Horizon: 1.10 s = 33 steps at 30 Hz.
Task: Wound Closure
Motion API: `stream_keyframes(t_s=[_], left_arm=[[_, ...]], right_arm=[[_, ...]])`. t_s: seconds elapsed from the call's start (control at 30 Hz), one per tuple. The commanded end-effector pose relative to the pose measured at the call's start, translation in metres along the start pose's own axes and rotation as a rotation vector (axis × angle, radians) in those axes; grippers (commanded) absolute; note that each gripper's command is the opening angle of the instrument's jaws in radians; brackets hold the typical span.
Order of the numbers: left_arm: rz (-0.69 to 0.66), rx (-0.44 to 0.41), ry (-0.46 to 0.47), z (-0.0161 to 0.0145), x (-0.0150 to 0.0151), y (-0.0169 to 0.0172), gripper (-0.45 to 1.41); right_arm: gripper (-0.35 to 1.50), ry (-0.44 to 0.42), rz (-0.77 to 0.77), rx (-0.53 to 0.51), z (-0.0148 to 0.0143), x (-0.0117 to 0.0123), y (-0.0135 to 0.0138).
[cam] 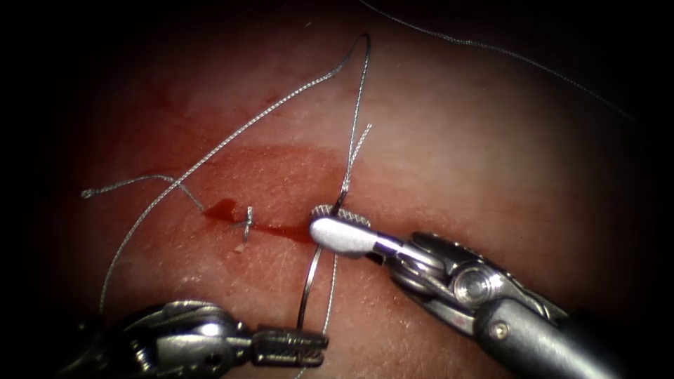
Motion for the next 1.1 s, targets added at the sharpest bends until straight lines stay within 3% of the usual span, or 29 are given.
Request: stream_keyframes(t_s=[0.03,0.1,0.2,0.23,0.27,0.33,0.47,0.5,0.53,0.6,0.67,0.8,0.9,1.1], left_arm=[[-0.012,-0.008,0.001,-0.0001,-0.0004,0.0011,-0.45],[-0.023,-0.01,0.002,-0.0001,-0.0004,0.0011,-0.42],[-0.091,-0.023,0.012,-0.0002,-0.0004,0.0013,0.09],[-0.151,-0.056,0.03,-0.0005,-0.0007,0.0019,0.57],[-0.239,-0.089,0.027,-0.0008,-0.0009,0.0022,0.84],[-0.341,-0.173,-0.007,-0.0021,-0.0021,0.0032,1.25],[-0.437,-0.242,-0.088,-0.0064,-0.0041,0.0057,1.26],[-0.471,-0.267,-0.114,-0.0086,-0.0047,0.0071,1.26],[-0.502,-0.292,-0.113,-0.0103,-0.0049,0.0081,1.21],[-0.521,-0.332,-0.084,-0.0117,-0.0045,0.0089,1.13],[-0.541,-0.375,-0.006,-0.0123,-0.0029,0.0096,1.05],[-0.529,-0.291,0.038,-0.0096,0.0013,0.0093,0.91],[-0.488,-0.24,0.032,-0.0053,0.0047,0.0073,0.88],[-0.449,-0.12,0.05,0.0006,0.0087,0.0039,0.81]], right_arm=[[-0.35,0.083,0.002,-0.041,0.001,0.0009,-0.001],[-0.35,0.139,0.004,-0.076,0.0013,0.0011,-0.0018],[-0.35,0.186,-0.015,-0.109,0.0017,0.0014,-0.0028],[-0.35,0.195,-0.047,-0.118,0.0015,0.0016,-0.0029],[-0.35,0.198,-0.078,-0.124,0.0013,0.0018,-0.0027],[-0.35,0.216,-0.33,-0.165,-0.0001,0.0036,-0.001],[-0.35,0.312,-0.444,-0.199,-0.0023,0.0067,0.0013],[-0.35,0.385,-0.554,-0.18,-0.0032,0.008,0.0022],[-0.35,0.435,-0.681,-0.185,-0.0038,0.0085,0.0028],[-0.35,0.48,-0.75,-0.192,-0.0039,0.0085,0.0033],[-0.35,0.479,-0.869,-0.196,-0.0036,0.008,0.0037],[-0.35,0.408,-1.191,-0.235,-0.0019,0.007,0.0033],[-0.35,0.385,-1.462,-0.291,-0.0016,0.0071,0.0029],[-0.35,0.369,-1.628,-0.278,-0.0008,0.0073,0.0019]])
